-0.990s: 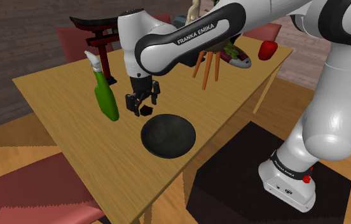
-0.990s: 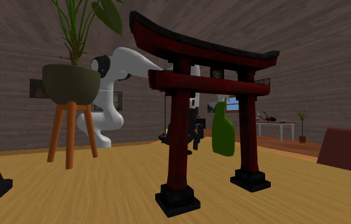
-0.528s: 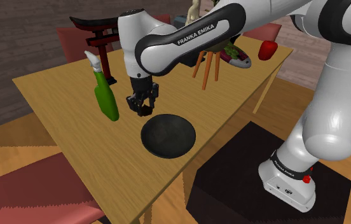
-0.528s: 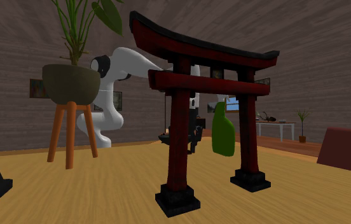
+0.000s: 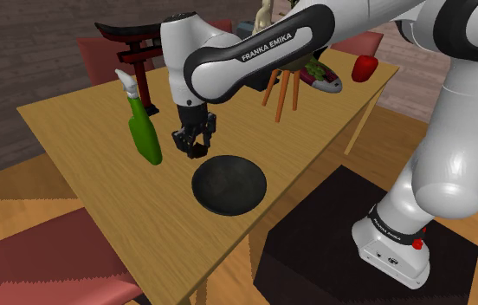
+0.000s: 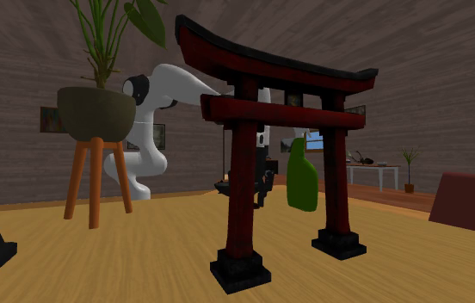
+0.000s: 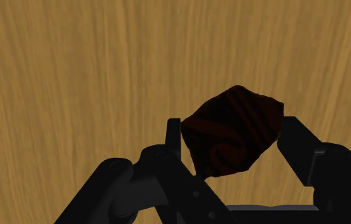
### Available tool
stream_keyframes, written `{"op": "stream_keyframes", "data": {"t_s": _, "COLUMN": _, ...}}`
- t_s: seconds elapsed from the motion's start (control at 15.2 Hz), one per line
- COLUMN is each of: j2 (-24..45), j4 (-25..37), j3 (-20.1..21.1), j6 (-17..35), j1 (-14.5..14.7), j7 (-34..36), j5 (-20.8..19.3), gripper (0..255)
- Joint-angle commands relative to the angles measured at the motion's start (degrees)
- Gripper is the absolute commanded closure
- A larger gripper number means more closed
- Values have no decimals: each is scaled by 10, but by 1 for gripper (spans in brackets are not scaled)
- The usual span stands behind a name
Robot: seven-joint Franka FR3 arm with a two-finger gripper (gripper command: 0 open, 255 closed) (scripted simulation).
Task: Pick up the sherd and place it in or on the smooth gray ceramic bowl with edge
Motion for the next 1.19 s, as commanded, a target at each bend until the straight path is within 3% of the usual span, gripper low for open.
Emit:
{"op": "stream_keyframes", "data": {"t_s": 0.0, "j2": -3, "j4": 4, "j3": 0, "j6": -7, "j1": 0, "j7": -1, "j5": 1, "gripper": 255}}
{"op": "stream_keyframes", "data": {"t_s": 1.12, "j2": -34, "j4": 97, "j3": 5, "j6": -128, "j1": -2, "j7": -12, "j5": 18, "gripper": 255}}
